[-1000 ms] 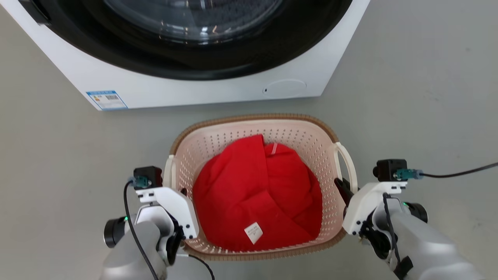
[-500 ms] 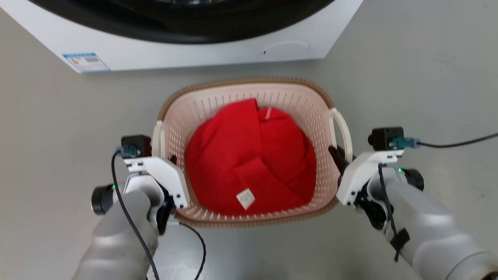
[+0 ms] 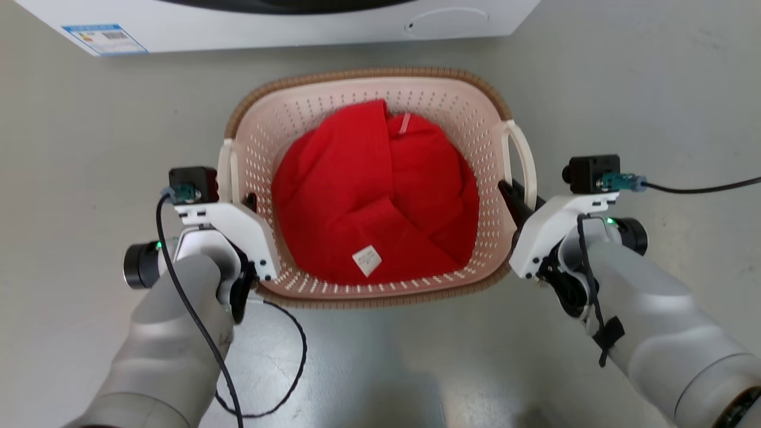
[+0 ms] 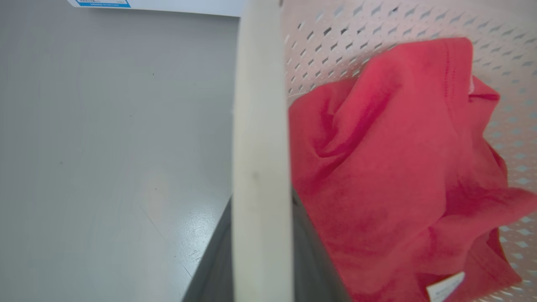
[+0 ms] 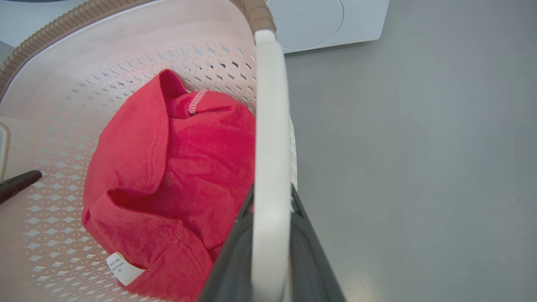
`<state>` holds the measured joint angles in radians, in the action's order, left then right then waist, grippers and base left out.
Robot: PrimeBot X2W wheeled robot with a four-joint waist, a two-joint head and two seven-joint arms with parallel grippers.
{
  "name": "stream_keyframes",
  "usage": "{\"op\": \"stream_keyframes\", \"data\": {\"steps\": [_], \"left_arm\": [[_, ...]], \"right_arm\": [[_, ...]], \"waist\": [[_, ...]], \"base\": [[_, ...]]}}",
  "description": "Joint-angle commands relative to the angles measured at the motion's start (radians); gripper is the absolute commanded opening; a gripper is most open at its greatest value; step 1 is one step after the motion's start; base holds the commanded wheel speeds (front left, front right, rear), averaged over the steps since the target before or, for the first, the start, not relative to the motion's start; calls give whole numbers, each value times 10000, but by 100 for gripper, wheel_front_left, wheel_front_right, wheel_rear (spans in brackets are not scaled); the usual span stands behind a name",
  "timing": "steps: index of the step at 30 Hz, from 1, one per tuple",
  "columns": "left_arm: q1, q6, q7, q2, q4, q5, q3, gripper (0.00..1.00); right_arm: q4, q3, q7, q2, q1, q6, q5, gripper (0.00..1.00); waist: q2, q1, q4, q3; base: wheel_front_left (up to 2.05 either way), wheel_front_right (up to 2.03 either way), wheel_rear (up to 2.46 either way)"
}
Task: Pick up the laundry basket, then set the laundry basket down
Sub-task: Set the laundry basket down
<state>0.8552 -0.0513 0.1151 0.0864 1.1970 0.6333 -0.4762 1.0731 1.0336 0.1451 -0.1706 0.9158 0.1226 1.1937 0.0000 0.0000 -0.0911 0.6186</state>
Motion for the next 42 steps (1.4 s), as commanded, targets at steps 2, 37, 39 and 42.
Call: {"op": "stream_keyframes", "data": {"steps": [2,37,39,42], "left_arm": [[363,24,213,484,133,-121,112,0],[2610,-60,1415,566,513,-274,-55,0],[2719,-53,1434,603,462,-299,-54,0],[2882,-21,1454,672,375,-343,-44,0]], "right_arm": [[-59,128,252,-66,82,81,127,0],[-9,672,1154,-76,2011,81,510,0],[-13,664,1160,-87,2112,81,493,0],[-96,484,1164,-110,2288,81,397,0]], "waist": [[0,0,18,283],[0,0,296,2859],[0,0,313,2990],[0,0,332,3217]], "base": [[0,0,0],[0,0,0],[0,0,0],[0,0,0]]}}
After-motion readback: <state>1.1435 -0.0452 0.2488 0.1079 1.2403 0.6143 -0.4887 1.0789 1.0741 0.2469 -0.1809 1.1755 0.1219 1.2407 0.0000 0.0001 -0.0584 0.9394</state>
